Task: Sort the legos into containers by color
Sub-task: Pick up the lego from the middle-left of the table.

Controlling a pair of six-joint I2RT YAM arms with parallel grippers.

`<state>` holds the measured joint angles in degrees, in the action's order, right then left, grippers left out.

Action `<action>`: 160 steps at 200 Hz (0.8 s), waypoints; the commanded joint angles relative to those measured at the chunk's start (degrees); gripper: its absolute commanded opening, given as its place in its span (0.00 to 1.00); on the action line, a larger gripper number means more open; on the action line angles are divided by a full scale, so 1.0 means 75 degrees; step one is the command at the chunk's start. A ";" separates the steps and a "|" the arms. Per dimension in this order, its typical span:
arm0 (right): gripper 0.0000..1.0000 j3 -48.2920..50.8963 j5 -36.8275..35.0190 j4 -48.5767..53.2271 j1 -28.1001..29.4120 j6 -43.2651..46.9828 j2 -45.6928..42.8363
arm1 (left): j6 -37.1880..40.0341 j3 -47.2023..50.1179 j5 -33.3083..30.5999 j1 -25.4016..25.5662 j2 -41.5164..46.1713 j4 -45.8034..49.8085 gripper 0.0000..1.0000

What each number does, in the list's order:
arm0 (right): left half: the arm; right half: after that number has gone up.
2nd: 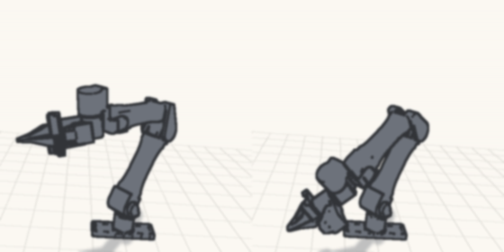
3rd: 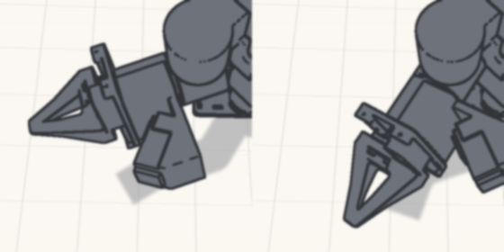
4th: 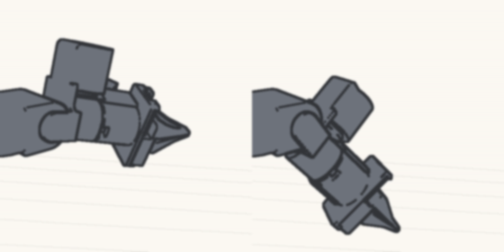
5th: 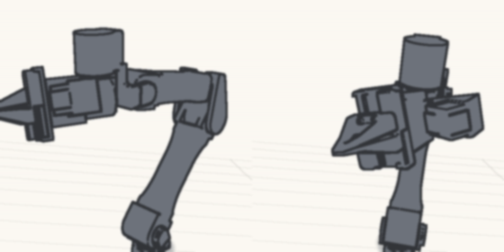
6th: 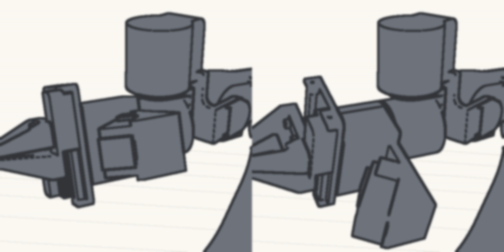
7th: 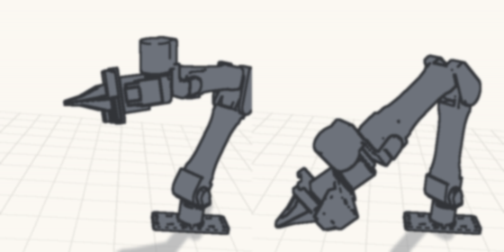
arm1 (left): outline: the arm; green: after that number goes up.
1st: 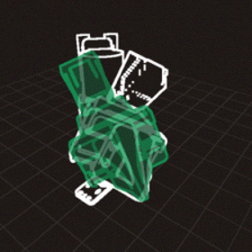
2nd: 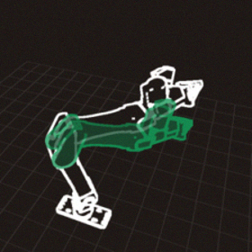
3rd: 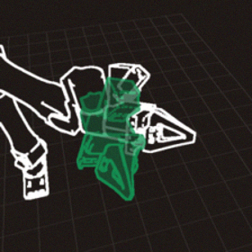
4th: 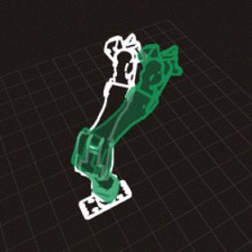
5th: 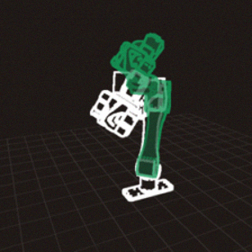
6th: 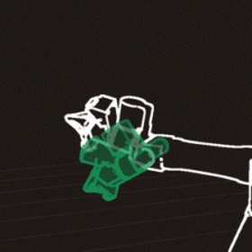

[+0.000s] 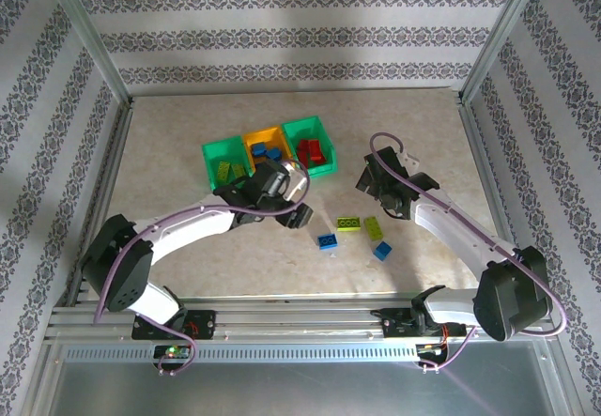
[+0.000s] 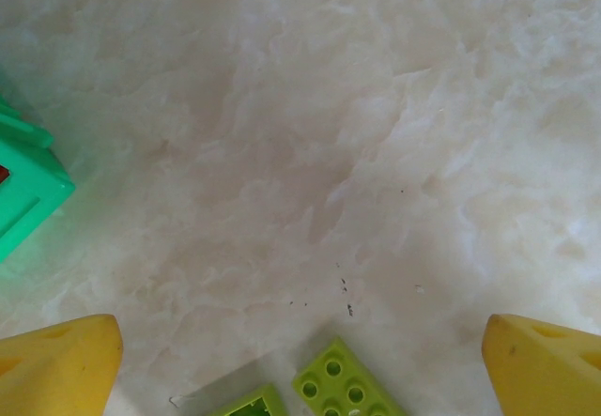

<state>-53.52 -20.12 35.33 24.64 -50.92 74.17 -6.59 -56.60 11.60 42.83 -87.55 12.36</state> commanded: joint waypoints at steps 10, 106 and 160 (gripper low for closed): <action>0.98 -0.0126 -0.0041 0.0023 0.0060 -0.0108 0.0073 | 0.0663 -0.0043 0.0456 0.0622 -0.0477 -0.0334 0.78; 0.98 -0.0013 -0.0036 0.0047 0.0042 -0.0160 -0.0110 | 0.1732 -0.0483 0.0508 0.1356 -0.1827 -0.0342 0.76; 0.98 0.0069 -0.0030 0.0035 0.0019 -0.0207 -0.0175 | 0.2072 -0.1116 0.0171 0.1565 -0.2578 0.0055 0.69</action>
<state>-53.49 -20.12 35.35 24.64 -51.16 74.17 6.04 -62.28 14.37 53.12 -104.88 11.14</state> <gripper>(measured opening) 0.984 0.699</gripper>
